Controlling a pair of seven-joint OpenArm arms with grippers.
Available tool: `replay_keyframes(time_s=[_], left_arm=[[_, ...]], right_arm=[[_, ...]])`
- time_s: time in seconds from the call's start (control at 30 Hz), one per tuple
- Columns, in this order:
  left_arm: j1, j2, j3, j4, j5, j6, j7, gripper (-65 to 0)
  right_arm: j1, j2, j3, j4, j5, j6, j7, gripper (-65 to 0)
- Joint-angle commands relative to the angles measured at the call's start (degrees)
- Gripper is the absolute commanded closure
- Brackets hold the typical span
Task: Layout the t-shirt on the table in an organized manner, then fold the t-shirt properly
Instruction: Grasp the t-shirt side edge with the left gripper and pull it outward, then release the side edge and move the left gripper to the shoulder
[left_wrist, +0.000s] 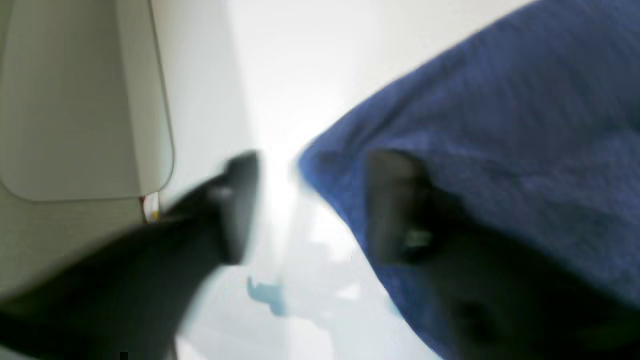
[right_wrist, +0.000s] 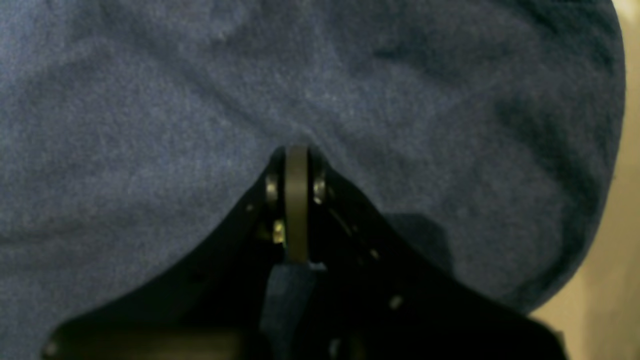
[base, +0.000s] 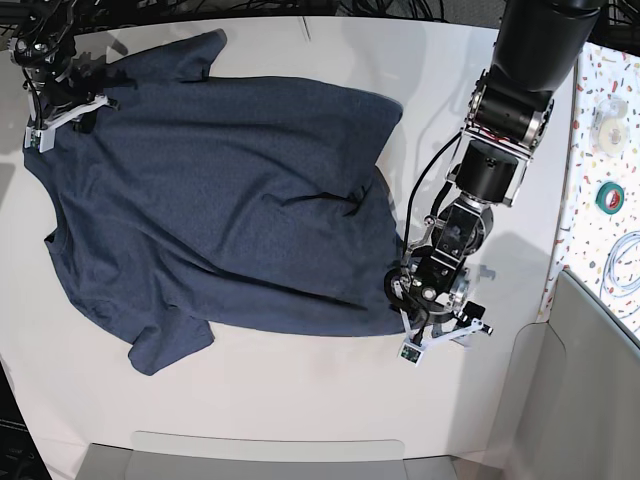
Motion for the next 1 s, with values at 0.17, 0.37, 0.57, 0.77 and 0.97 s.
replay_keyframes(time_s=[0.17,0.37,0.57,0.77,0.97], left_arm=[[1.74,-1.84,-3.86,14.06,0.38,7.87,-0.34,-41.7],[12.29,-2.37,-24.26,37.01,-5.25,-1.53,8.36,-41.7],[20.38,-2.37,-43.69,42.72,-25.2,-14.72,26.38,-37.2],[30.49,-2.28,-46.85,44.92,-33.2,-15.95,28.58,-28.2],[38.75,-1.93,-38.15,46.5,-33.29,-15.95,24.45,-27.3]], right_arm=[[-0.76,0.29,-0.02,-0.05,-1.51,0.04,-3.36,0.0],[-0.85,0.2,-0.02,-0.05,-1.51,0.04,-3.36,0.0],[-0.85,0.2,-0.02,0.12,-1.51,0.04,-3.36,0.0],[-0.76,0.2,-0.02,0.12,-1.51,0.04,-3.36,0.0],[-0.85,0.38,-0.02,0.3,-1.51,0.04,-3.36,0.0]])
